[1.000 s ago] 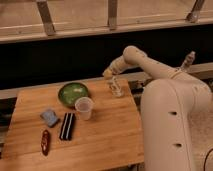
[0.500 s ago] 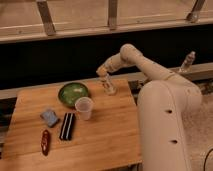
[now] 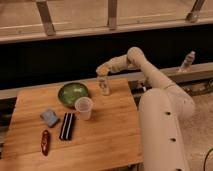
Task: Stand the bottle upright
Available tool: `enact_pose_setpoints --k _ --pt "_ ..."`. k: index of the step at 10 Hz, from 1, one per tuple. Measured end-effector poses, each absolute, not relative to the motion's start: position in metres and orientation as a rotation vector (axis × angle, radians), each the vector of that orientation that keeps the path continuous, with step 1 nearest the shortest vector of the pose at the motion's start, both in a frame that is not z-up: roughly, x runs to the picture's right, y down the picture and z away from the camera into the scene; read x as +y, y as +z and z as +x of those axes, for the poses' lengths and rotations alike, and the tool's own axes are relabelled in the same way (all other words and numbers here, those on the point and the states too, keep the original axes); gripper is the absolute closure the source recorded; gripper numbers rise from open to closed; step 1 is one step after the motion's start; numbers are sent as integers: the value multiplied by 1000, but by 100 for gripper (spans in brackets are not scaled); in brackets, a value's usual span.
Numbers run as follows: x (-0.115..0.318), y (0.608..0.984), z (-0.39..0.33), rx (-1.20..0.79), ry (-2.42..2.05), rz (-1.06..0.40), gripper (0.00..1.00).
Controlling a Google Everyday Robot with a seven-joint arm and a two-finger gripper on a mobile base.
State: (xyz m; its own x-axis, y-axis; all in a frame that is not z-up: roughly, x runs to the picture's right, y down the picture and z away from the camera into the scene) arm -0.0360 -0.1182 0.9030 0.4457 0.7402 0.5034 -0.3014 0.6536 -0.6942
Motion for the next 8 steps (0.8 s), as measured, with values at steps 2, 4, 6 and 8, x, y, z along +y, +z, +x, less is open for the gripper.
enact_pose_setpoints --k 2,4,6,8 --pt "-118 903 -38 -891 687 -565 100" --pt "-118 903 -37 -891 688 -565 100" --pt "-118 903 -37 -890 688 -565 100" --pt "-117 904 -37 -890 688 -565 100"
